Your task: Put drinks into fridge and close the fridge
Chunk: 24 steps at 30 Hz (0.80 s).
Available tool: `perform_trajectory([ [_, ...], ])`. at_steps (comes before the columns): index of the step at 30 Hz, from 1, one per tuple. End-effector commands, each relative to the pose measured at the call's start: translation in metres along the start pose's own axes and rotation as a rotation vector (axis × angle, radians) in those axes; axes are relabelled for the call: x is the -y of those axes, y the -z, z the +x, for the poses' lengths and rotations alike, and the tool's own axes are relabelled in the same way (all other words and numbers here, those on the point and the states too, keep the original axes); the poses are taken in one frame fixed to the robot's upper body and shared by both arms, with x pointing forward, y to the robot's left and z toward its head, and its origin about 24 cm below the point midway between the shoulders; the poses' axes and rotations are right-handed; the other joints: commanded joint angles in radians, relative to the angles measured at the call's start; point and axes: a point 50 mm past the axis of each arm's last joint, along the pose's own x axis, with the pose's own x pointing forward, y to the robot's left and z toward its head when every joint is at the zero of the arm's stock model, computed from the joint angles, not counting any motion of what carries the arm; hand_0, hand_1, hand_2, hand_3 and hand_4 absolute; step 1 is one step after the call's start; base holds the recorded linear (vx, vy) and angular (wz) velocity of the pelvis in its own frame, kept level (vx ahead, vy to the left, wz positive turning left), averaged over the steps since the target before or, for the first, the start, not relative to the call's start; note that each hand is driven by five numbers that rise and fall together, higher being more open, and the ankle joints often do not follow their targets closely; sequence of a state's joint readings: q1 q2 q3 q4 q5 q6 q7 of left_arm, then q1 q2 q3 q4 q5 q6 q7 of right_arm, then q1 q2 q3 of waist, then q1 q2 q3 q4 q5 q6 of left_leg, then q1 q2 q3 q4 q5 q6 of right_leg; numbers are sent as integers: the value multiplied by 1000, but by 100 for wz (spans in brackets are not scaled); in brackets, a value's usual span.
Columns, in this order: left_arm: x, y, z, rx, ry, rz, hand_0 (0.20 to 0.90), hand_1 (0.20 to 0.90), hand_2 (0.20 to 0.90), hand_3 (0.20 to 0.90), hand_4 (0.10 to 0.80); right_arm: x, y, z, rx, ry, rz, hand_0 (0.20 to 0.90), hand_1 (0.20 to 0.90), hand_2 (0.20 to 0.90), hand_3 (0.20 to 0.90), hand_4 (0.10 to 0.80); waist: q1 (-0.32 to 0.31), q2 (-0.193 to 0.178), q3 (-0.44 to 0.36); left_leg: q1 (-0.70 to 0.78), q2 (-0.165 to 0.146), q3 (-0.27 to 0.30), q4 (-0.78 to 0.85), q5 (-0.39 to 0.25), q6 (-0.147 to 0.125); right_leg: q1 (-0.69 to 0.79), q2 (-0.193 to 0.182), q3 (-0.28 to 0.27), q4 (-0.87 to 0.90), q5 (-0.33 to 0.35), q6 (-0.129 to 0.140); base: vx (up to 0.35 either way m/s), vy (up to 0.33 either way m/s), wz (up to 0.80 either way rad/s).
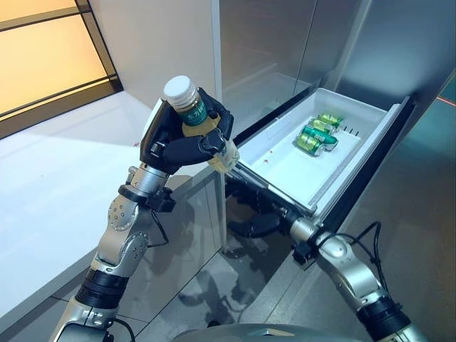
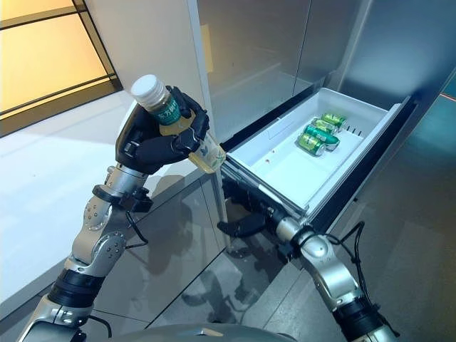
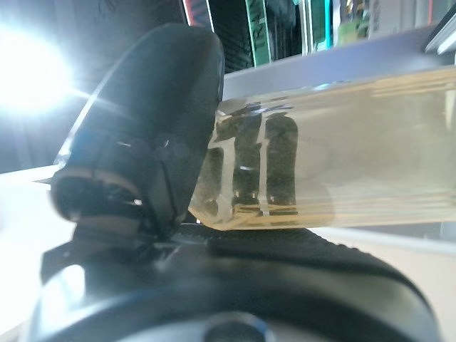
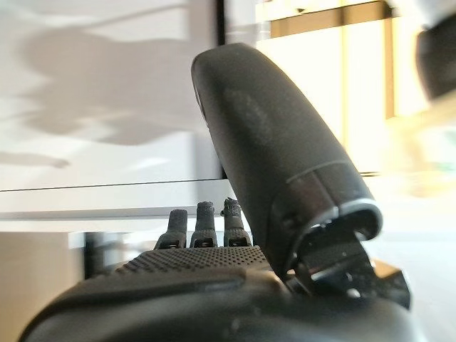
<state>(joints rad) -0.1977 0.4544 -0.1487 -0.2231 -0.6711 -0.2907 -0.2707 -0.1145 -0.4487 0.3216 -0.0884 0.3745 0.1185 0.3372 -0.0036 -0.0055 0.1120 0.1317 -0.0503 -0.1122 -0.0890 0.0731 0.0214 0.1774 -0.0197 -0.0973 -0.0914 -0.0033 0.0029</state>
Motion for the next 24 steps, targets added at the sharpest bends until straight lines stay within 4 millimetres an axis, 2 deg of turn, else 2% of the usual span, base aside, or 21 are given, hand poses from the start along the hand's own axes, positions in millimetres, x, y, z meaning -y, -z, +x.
perform_trajectory([
  [1, 18, -66, 38, 400, 182, 6, 300, 300, 300, 200, 100, -5, -87, 13, 382, -98, -17, 900, 900, 900, 900, 800, 7, -12, -66, 18, -1, 43, 2, -70, 0, -25, -2, 70, 13, 33, 32, -18, -18, -4],
  [8, 30, -60, 39, 350, 239, -35, 300, 300, 300, 200, 100, -16, -107, 12, 460, -189, 62, 900, 900, 900, 900, 800, 10, -15, -76, 16, 3, 50, 2, -69, 0, -26, -1, 66, 10, 33, 32, 0, 0, 0],
  [16, 36, -50, 43, 284, 246, -40, 300, 300, 300, 200, 100, -29, -122, 13, 509, -278, 20, 900, 900, 900, 900, 800, 9, -18, -84, 14, 5, 58, 2, -69, 0, -28, 1, 69, 9, 34, 32, 0, 0, 0],
  [24, 35, -43, 45, 214, 233, 45, 300, 300, 300, 200, 100, -35, -135, 10, 544, -333, -38, 900, 900, 900, 900, 800, 8, -21, -86, 11, 7, 65, 2, -67, 0, -31, 2, 70, 9, 35, 33, 0, 0, 0],
])
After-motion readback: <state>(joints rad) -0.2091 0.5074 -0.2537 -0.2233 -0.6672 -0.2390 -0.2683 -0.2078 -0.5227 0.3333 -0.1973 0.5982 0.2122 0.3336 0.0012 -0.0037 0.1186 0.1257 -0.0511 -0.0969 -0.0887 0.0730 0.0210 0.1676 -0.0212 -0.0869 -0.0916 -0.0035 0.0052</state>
